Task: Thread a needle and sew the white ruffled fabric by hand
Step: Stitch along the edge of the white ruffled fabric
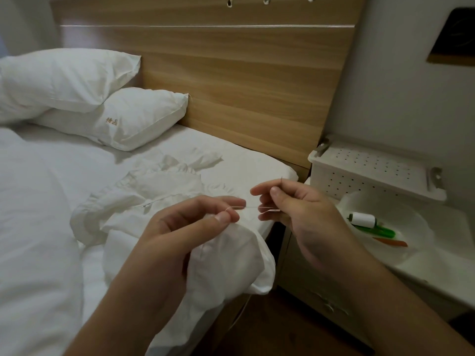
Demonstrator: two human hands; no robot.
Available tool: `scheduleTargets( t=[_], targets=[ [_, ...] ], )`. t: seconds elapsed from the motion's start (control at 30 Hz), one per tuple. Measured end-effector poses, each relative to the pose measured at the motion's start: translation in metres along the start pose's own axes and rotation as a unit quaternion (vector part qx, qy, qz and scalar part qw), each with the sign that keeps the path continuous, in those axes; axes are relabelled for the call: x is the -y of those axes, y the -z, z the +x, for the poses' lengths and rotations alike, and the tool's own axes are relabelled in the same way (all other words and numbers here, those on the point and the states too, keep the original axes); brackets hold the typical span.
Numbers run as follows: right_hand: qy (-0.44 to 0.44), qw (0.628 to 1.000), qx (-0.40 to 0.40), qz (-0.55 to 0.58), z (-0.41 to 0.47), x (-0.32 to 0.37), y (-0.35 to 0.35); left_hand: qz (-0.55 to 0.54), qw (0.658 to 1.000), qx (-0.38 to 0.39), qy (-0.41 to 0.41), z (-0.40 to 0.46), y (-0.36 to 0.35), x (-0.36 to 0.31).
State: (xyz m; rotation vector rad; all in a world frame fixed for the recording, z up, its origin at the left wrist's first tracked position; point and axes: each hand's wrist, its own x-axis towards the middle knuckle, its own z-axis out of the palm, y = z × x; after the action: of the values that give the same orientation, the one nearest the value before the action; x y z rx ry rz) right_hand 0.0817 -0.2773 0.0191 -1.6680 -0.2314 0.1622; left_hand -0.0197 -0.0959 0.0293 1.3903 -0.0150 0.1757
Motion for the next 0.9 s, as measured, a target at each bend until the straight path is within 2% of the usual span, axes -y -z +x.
scheduleTargets(
  t=[0.23, 0.4, 0.53, 0.63, 0.9],
  targets=[
    [-0.049, 0.999, 0.004, 0.016, 0.003, -0.007, -0.005, -0.014, 1.000, 0.006, 0.008, -0.002, 0.000, -0.003],
    [-0.015, 0.997, 0.005, 0.081, -0.001, -0.004, -0.005, 0.037, 0.999, 0.006, 0.023, 0.002, -0.003, 0.002],
    [0.013, 0.997, 0.001, 0.073, -0.005, -0.001, -0.006, 0.174, 0.983, -0.040, 0.048, 0.005, -0.008, 0.006],
    [0.039, 0.996, -0.007, 0.079, -0.007, 0.005, -0.002, 0.221, 0.971, -0.063, 0.071, 0.007, -0.010, 0.010],
    [0.074, 0.988, -0.056, 0.121, -0.003, 0.012, 0.009, 0.135, 0.984, -0.107, 0.050, 0.004, -0.007, 0.006]
  ],
)
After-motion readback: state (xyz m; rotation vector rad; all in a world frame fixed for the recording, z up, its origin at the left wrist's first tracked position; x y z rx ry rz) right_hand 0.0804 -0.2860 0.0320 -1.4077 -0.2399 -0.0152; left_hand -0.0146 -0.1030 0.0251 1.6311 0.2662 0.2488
